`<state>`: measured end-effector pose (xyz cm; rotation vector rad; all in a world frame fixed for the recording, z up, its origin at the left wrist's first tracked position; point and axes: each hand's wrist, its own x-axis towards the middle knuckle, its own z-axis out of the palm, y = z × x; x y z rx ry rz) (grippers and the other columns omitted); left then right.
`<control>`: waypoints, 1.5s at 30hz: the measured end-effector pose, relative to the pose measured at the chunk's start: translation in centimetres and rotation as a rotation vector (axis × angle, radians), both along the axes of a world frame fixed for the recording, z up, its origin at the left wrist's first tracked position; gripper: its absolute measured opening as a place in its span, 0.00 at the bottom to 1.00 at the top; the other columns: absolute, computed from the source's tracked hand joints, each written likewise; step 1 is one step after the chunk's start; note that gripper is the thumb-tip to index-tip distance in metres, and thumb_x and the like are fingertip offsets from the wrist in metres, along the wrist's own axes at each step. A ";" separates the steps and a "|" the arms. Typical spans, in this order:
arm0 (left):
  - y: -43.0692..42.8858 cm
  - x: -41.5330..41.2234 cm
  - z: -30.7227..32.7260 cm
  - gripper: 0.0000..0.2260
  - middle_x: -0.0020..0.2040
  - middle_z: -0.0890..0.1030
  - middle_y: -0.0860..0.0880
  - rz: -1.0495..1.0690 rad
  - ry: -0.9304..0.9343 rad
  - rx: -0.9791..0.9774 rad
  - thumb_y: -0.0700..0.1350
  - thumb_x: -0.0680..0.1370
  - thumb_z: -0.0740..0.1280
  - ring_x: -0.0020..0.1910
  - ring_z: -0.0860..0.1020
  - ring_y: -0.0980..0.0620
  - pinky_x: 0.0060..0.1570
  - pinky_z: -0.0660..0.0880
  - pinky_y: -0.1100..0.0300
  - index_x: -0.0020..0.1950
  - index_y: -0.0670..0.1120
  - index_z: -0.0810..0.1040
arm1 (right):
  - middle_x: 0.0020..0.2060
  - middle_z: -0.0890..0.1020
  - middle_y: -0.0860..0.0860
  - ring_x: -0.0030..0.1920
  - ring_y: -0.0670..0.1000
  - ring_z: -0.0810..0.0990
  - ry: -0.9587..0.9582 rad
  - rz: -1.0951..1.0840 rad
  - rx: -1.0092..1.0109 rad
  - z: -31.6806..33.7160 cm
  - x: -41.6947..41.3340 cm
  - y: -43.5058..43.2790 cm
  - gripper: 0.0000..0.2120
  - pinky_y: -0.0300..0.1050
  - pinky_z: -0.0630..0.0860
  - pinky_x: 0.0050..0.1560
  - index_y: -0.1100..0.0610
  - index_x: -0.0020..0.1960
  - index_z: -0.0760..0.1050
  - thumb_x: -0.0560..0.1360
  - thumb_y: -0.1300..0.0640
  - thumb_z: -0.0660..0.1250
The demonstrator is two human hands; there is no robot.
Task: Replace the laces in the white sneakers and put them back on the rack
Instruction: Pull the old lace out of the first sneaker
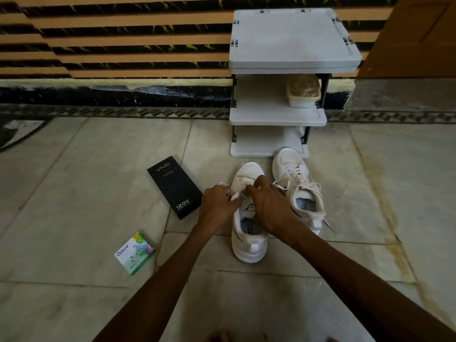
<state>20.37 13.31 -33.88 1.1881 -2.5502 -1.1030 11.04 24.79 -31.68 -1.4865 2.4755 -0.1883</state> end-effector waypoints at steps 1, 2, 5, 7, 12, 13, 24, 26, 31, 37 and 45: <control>0.0 0.1 0.0 0.07 0.30 0.75 0.58 0.004 -0.001 0.002 0.49 0.75 0.72 0.29 0.74 0.62 0.30 0.64 0.71 0.39 0.47 0.80 | 0.63 0.66 0.56 0.56 0.60 0.75 0.003 0.003 -0.004 -0.1 -0.1 -0.1 0.28 0.53 0.78 0.54 0.54 0.66 0.70 0.69 0.57 0.75; 0.0 0.1 0.0 0.06 0.31 0.76 0.57 0.012 0.000 0.005 0.48 0.75 0.72 0.29 0.74 0.62 0.30 0.65 0.71 0.40 0.48 0.80 | 0.62 0.67 0.56 0.54 0.59 0.76 -0.008 -0.006 -0.015 -0.1 -0.3 -0.1 0.25 0.51 0.78 0.52 0.56 0.64 0.72 0.69 0.58 0.74; 0.1 0.5 -0.1 0.03 0.35 0.81 0.52 0.067 0.023 0.041 0.44 0.75 0.72 0.33 0.78 0.58 0.34 0.73 0.64 0.43 0.47 0.84 | 0.56 0.71 0.58 0.49 0.57 0.78 -0.186 -0.219 -0.171 -0.6 -1.1 0.3 0.12 0.42 0.74 0.44 0.60 0.53 0.78 0.70 0.64 0.71; 0.1 0.6 -0.2 0.02 0.34 0.81 0.52 0.084 0.043 0.060 0.44 0.74 0.72 0.34 0.79 0.55 0.34 0.75 0.63 0.42 0.47 0.84 | 0.50 0.76 0.60 0.43 0.56 0.77 -0.268 -0.443 -0.324 -0.8 -1.5 0.7 0.01 0.39 0.69 0.37 0.60 0.42 0.77 0.71 0.64 0.68; 0.3 0.4 0.1 0.03 0.36 0.81 0.52 0.031 0.031 -0.003 0.44 0.74 0.72 0.32 0.76 0.60 0.30 0.70 0.69 0.45 0.46 0.84 | 0.55 0.73 0.56 0.51 0.58 0.76 -0.151 -0.422 -0.201 -0.1 -1.9 0.0 0.13 0.48 0.77 0.48 0.59 0.50 0.78 0.68 0.57 0.74; 0.4 0.3 0.2 0.04 0.38 0.82 0.51 0.020 0.027 -0.014 0.44 0.74 0.72 0.33 0.76 0.60 0.31 0.69 0.70 0.47 0.45 0.84 | 0.57 0.72 0.56 0.53 0.58 0.74 -0.088 -0.357 -0.148 0.1 -1.9 -0.3 0.16 0.51 0.77 0.50 0.57 0.54 0.79 0.67 0.55 0.75; 0.4 0.4 0.4 0.06 0.30 0.77 0.53 -0.016 0.040 -0.040 0.44 0.74 0.72 0.28 0.73 0.60 0.30 0.68 0.67 0.38 0.45 0.82 | 0.45 0.83 0.50 0.47 0.52 0.78 -0.099 -0.243 -0.396 -0.1 -2.4 -1.9 0.03 0.53 0.77 0.48 0.53 0.41 0.82 0.72 0.59 0.70; 0.3 0.5 0.5 0.06 0.28 0.76 0.53 -0.020 0.042 -0.041 0.43 0.73 0.71 0.27 0.73 0.59 0.27 0.67 0.68 0.36 0.43 0.82 | 0.40 0.84 0.49 0.41 0.50 0.81 -0.467 -0.501 -0.647 1.7 -3.6 -2.2 0.11 0.51 0.80 0.46 0.50 0.36 0.80 0.73 0.61 0.66; 0.7 0.5 0.4 0.04 0.34 0.82 0.49 -0.011 0.039 -0.030 0.44 0.74 0.71 0.32 0.78 0.55 0.32 0.74 0.63 0.43 0.44 0.84 | 0.44 0.85 0.52 0.46 0.52 0.79 -1.247 -0.783 -0.589 5.0 -4.8 -2.4 0.08 0.47 0.72 0.46 0.55 0.41 0.75 0.78 0.61 0.60; 0.7 0.4 0.5 0.06 0.30 0.78 0.52 0.010 0.030 -0.030 0.45 0.74 0.72 0.29 0.74 0.58 0.30 0.69 0.67 0.38 0.44 0.82 | 0.45 0.84 0.54 0.43 0.50 0.81 -0.539 -0.166 -0.145 2.7 -4.0 -2.5 0.08 0.38 0.71 0.39 0.58 0.52 0.82 0.76 0.56 0.68; 0.7 0.4 0.2 0.07 0.33 0.80 0.50 -0.001 0.006 -0.062 0.45 0.74 0.71 0.32 0.78 0.56 0.32 0.76 0.61 0.38 0.45 0.81 | 0.40 0.84 0.56 0.38 0.52 0.82 -0.283 -0.267 -0.293 1.7 -3.8 -2.7 0.05 0.46 0.80 0.40 0.60 0.46 0.83 0.73 0.59 0.70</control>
